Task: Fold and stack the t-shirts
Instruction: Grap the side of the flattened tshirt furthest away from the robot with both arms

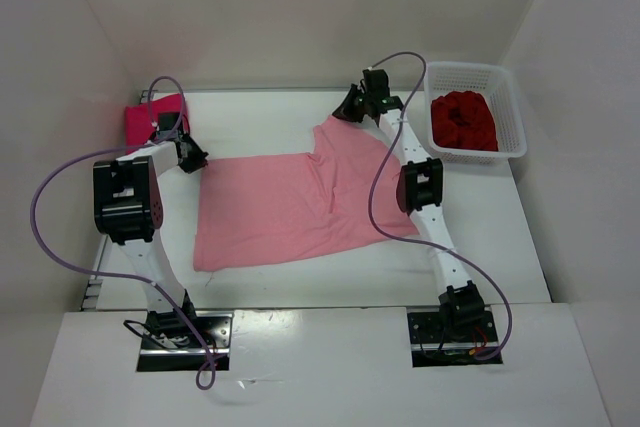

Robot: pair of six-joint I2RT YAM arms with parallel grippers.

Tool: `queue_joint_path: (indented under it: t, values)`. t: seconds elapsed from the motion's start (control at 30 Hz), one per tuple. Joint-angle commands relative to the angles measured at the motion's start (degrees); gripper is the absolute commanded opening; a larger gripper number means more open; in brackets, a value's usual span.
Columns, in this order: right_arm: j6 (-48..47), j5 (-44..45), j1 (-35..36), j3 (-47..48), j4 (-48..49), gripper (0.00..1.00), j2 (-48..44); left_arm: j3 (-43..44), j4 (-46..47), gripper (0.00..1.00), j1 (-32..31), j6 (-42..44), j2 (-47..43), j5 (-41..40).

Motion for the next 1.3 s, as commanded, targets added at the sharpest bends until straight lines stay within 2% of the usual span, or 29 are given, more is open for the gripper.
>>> queue_joint_path:
  t: [0.0,0.13,0.33,0.43,0.47,0.5,0.53,0.57,0.63,0.67,1.03,1.2,1.27]
  values:
    - [0.4,-2.6,-1.0,5.1,-2.5,0.0,1.5,-0.4,0.9,0.06,0.0,0.2,-3.0,0.8]
    - [0.9,-2.6,-2.3,11.2,-6.3,0.0,0.5,-0.4,0.9,0.0,0.0,0.2,-4.1,0.8]
    - [-1.9,-1.5,-4.4,11.2,-10.5,0.0,-6.0,-0.4,0.9,0.0,0.0,0.2,-5.8,0.8]
    - [-3.1,-0.2,-4.4,7.5,-11.1,0.0,-9.1,-0.4,0.9,0.0,0.0,0.2,-5.8,0.8]
    - [-3.1,-0.2,-4.4,5.6,-9.2,0.03,-9.6,-0.4,0.9,0.0,0.0,0.2,-5.8,1.3]
    - [-3.1,-1.5,-4.4,2.3,-8.1,0.11,-9.6,-0.4,0.9,0.0,0.0,-0.3,-5.8,1.3]
    - [-3.1,-1.5,-4.4,1.5,-7.4,0.19,-9.6,-0.4,0.9,0.0,0.0,-0.3,-5.2,1.3]
    - [-3.7,-1.5,-4.4,1.5,-7.4,0.35,-9.6,-0.9,0.9,0.0,0.0,-0.3,-5.2,1.3]
    - [-4.3,0.6,-3.7,1.5,-6.6,0.44,-7.6,-0.9,1.4,0.0,0.0,-0.3,-5.2,1.3]
    - [-3.6,0.6,-3.2,1.0,-4.0,0.55,-5.3,-0.9,1.4,0.0,0.0,-0.3,-4.6,1.3]
    - [0.2,-3.2,-2.6,1.7,1.5,0.66,0.1,-0.9,0.9,0.0,0.0,-0.3,-4.6,1.3]
    - [0.2,-5.2,-1.6,1.1,0.4,0.66,1.2,-0.9,0.9,0.0,0.0,-0.8,-5.1,1.9]
    - [0.2,-6.7,-1.1,1.1,0.4,0.63,1.8,-0.9,0.9,0.0,0.0,-0.8,-5.1,1.9]
